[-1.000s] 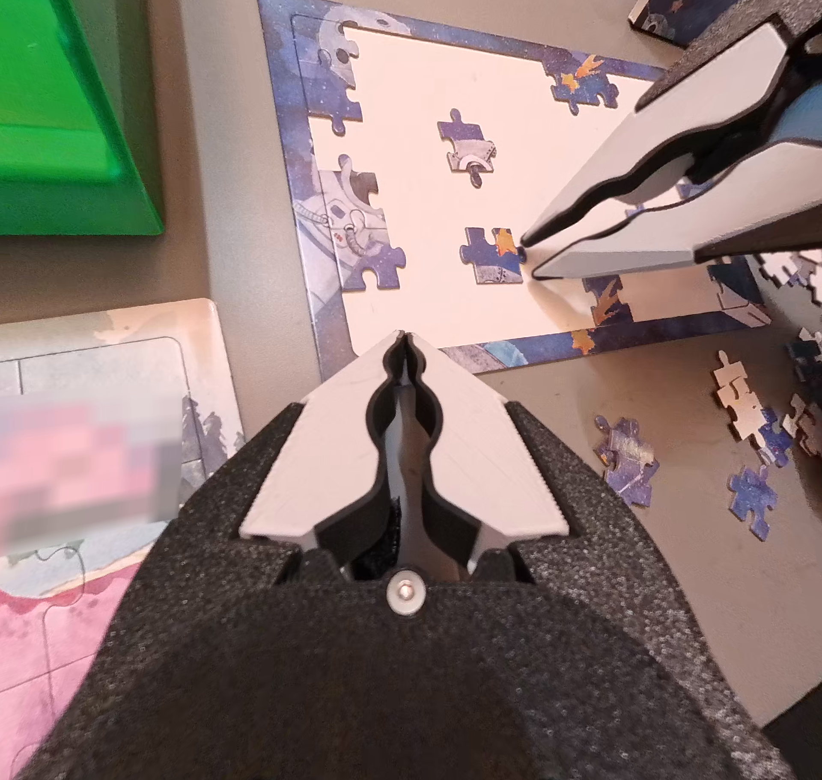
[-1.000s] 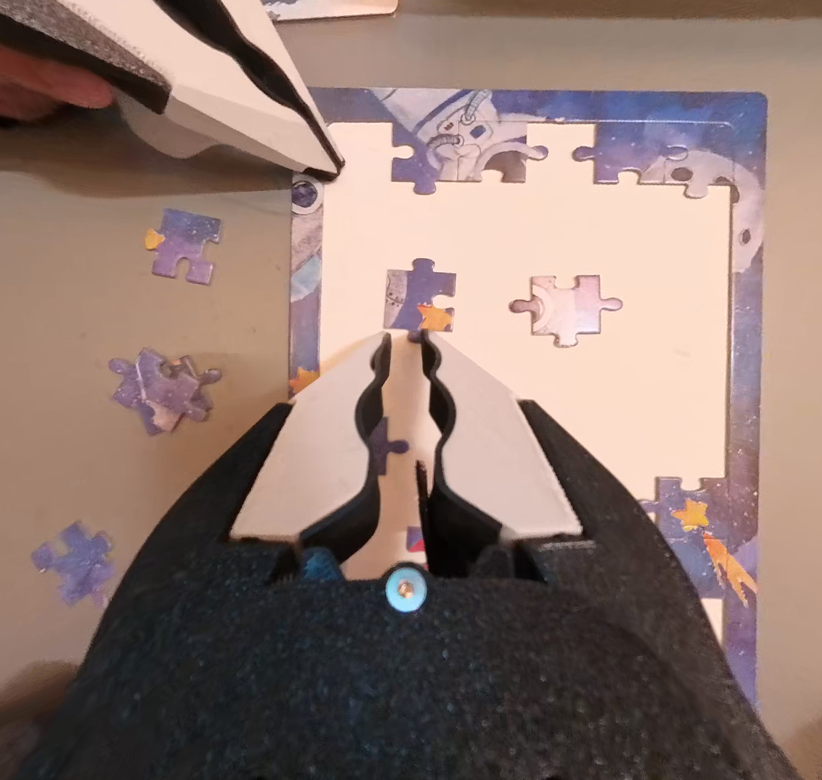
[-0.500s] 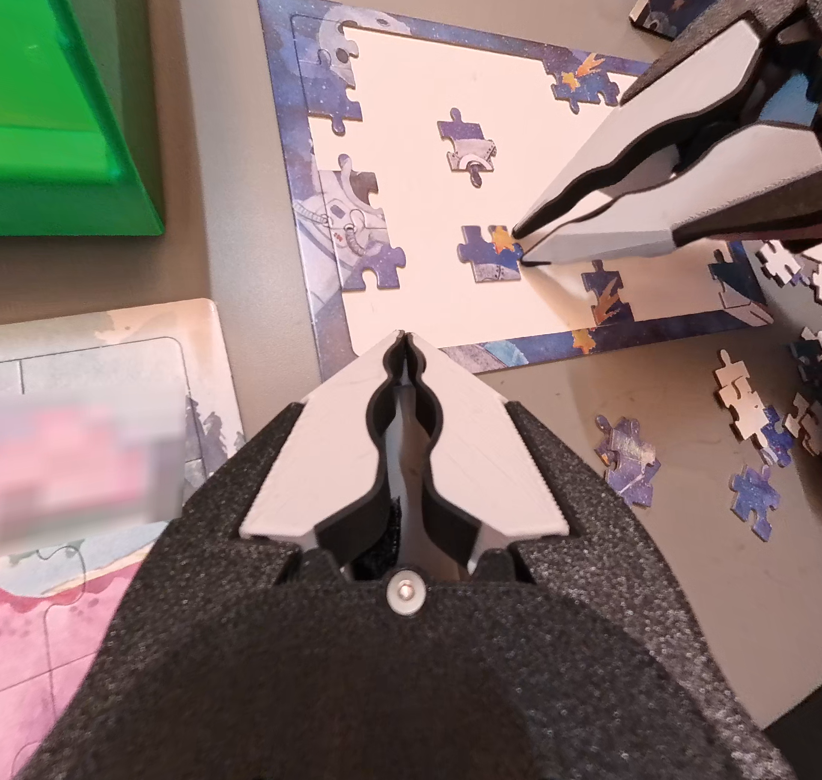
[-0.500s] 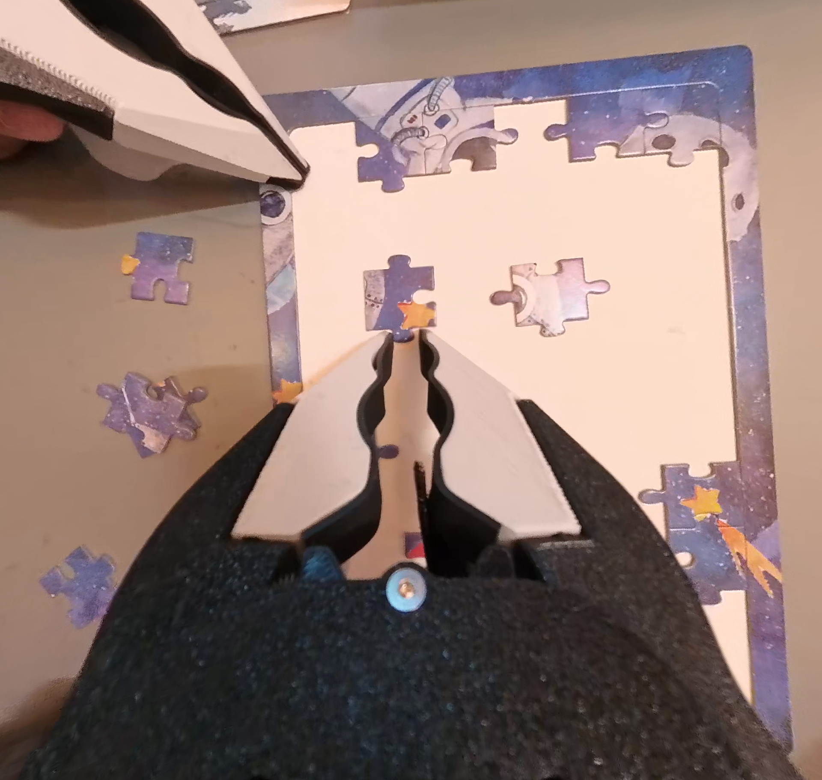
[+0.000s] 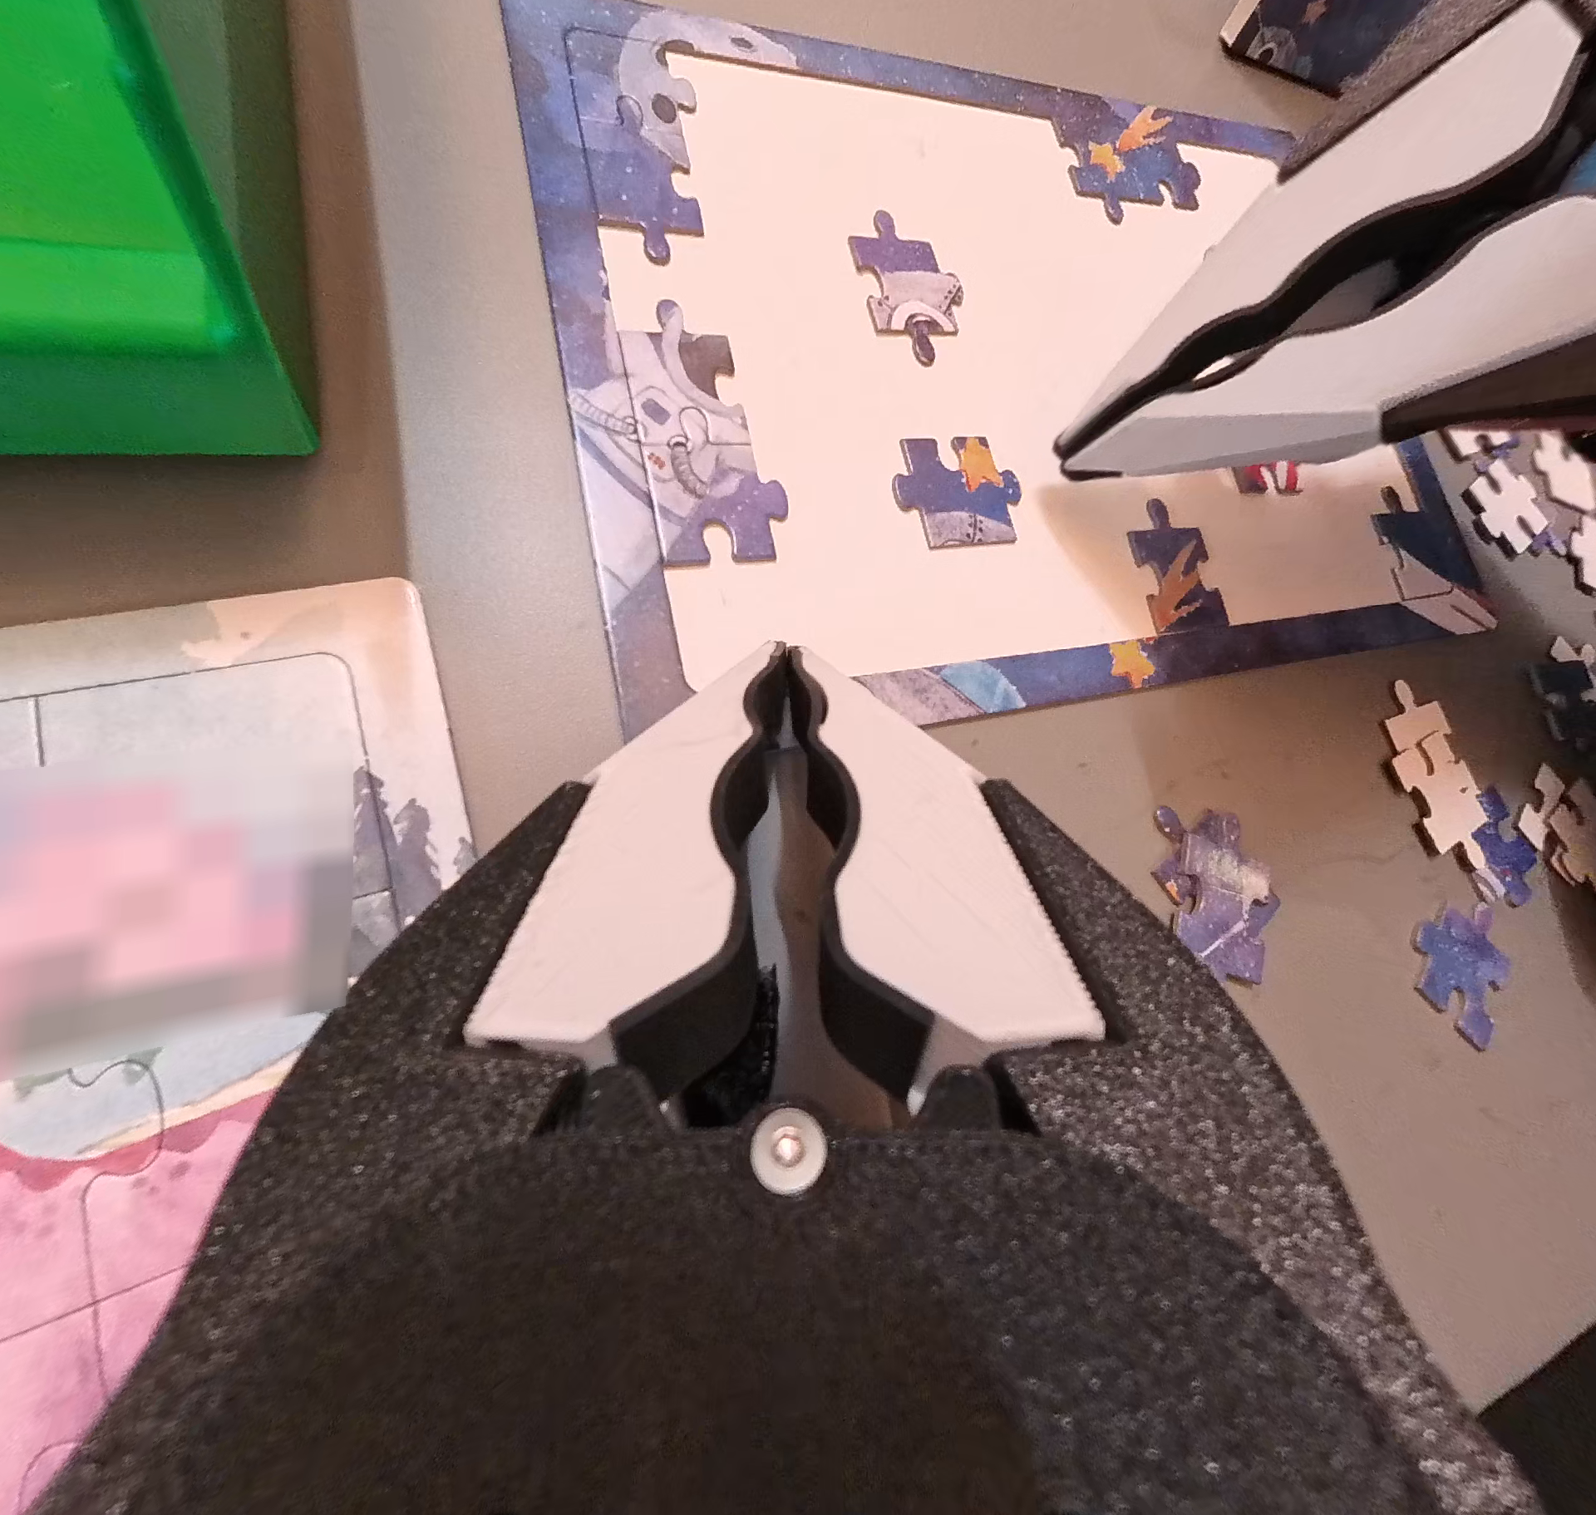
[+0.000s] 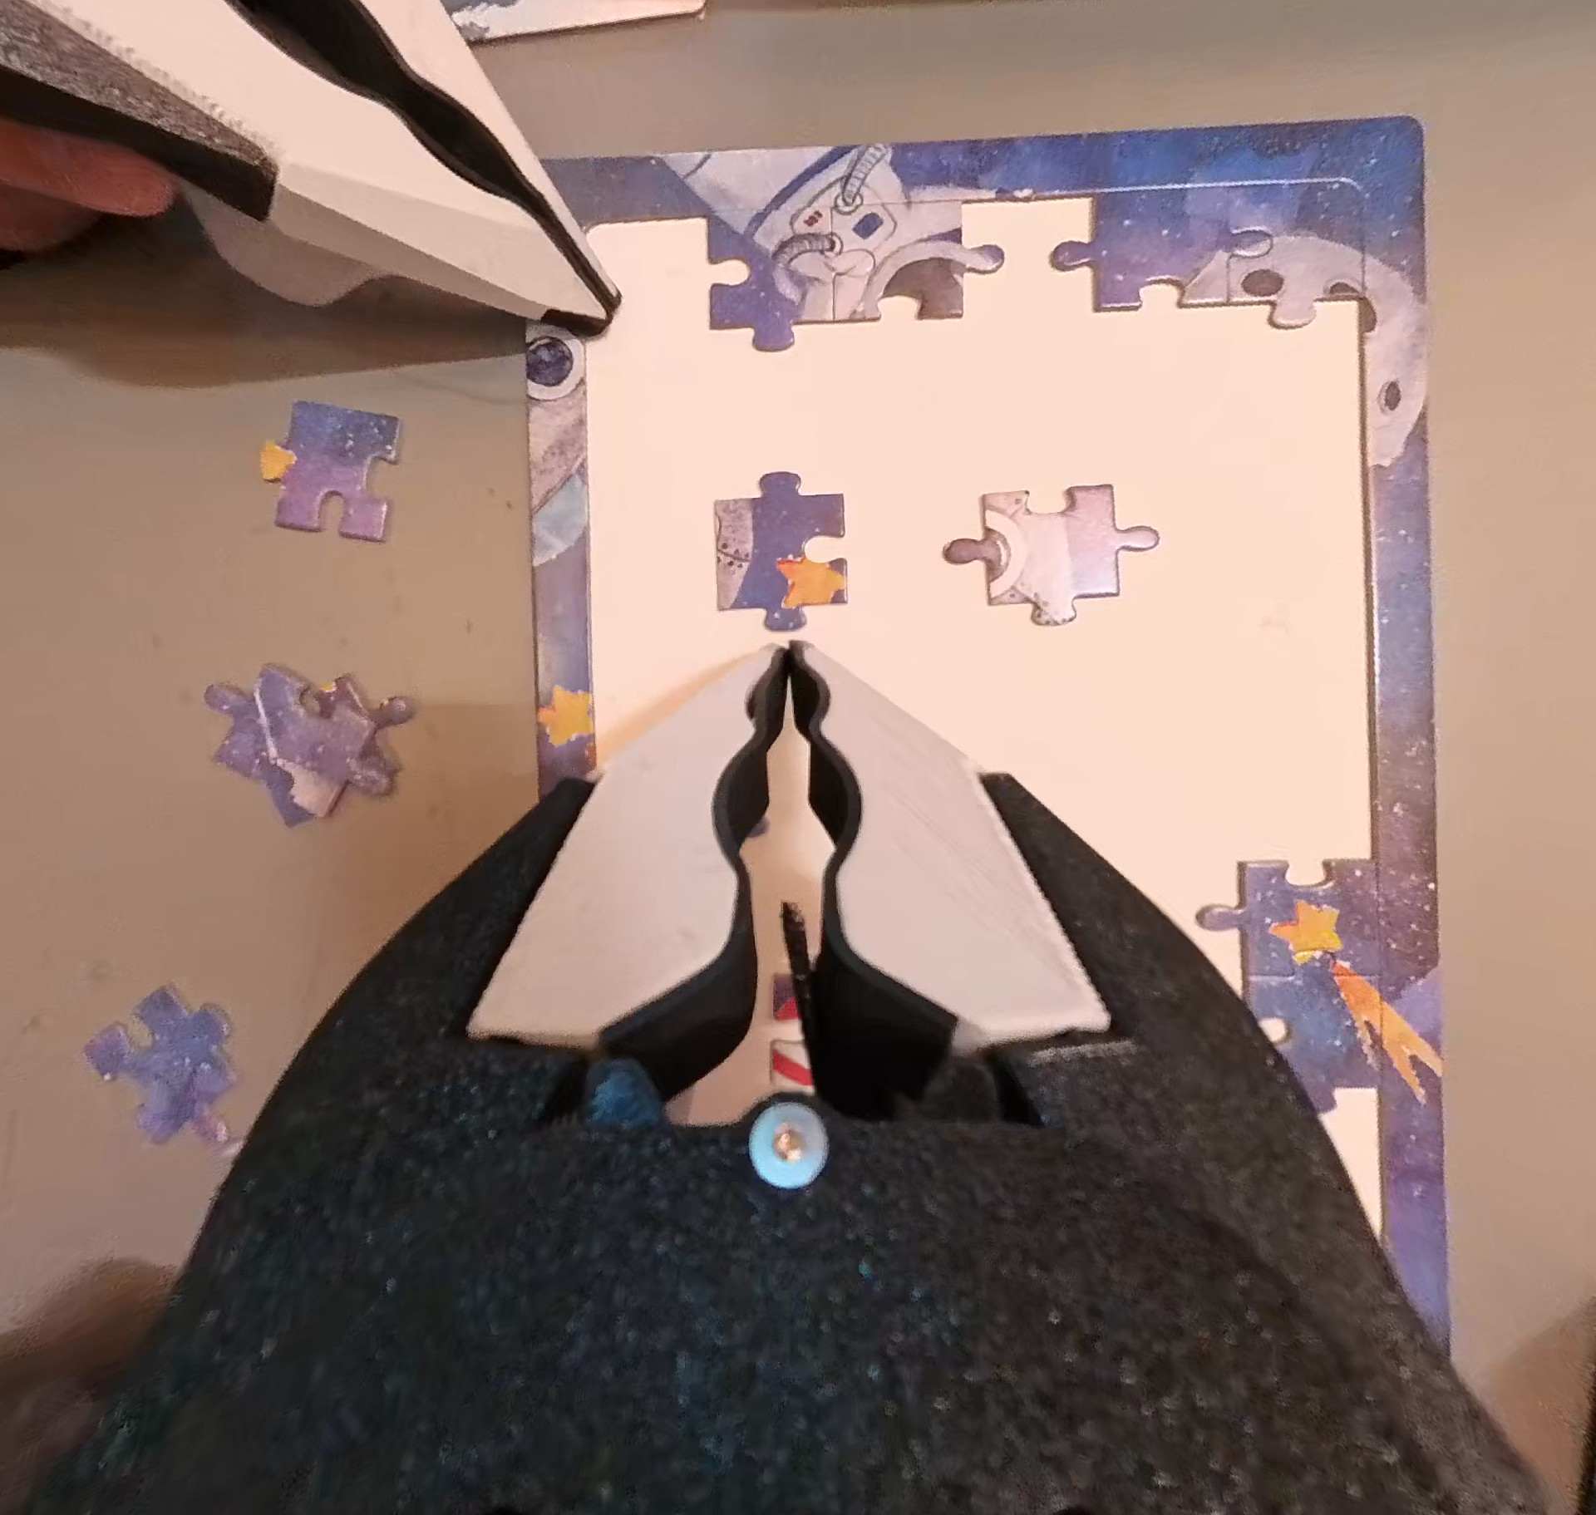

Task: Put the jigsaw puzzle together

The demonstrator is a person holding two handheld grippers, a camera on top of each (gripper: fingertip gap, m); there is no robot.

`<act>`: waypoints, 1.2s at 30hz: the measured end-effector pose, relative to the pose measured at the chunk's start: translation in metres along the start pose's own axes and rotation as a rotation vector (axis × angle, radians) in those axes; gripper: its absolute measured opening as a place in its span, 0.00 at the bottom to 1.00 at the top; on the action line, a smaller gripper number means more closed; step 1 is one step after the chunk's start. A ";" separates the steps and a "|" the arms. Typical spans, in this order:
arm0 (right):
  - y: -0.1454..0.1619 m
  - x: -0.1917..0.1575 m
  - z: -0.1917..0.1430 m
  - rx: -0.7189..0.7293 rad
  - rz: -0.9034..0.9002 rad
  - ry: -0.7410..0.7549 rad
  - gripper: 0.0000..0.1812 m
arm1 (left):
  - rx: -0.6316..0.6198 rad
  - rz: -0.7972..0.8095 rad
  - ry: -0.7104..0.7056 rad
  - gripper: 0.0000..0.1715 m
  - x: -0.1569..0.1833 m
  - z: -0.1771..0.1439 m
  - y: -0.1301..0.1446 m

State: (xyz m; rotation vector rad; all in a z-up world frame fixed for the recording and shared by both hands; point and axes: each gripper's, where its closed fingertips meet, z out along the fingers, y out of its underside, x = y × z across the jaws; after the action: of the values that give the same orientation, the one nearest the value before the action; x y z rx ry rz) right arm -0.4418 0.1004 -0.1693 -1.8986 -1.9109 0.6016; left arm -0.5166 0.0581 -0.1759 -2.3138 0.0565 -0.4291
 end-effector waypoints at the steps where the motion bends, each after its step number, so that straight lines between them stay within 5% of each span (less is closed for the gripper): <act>1: 0.002 0.000 -0.001 -0.006 -0.001 -0.001 0.00 | 0.000 0.000 0.000 0.00 0.000 0.000 0.000; 5: 0.000 0.002 -0.004 0.013 0.002 0.008 0.01 | 0.000 0.002 -0.001 0.00 0.000 0.000 0.000; 9: -0.014 -0.006 0.004 0.054 0.017 -0.016 0.19 | 0.000 -0.001 0.002 0.00 0.000 0.000 0.000; 28: -0.009 -0.001 0.016 0.044 0.004 0.006 0.17 | -0.002 -0.005 0.013 0.00 0.001 0.000 0.001; 36: 0.022 0.057 -0.055 0.036 0.081 0.200 0.17 | -0.001 -0.021 0.022 0.00 0.001 0.000 0.001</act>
State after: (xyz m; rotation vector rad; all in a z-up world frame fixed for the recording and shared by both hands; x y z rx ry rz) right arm -0.3939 0.1594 -0.1373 -1.9421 -1.6946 0.4483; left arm -0.5156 0.0573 -0.1759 -2.3129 0.0435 -0.4654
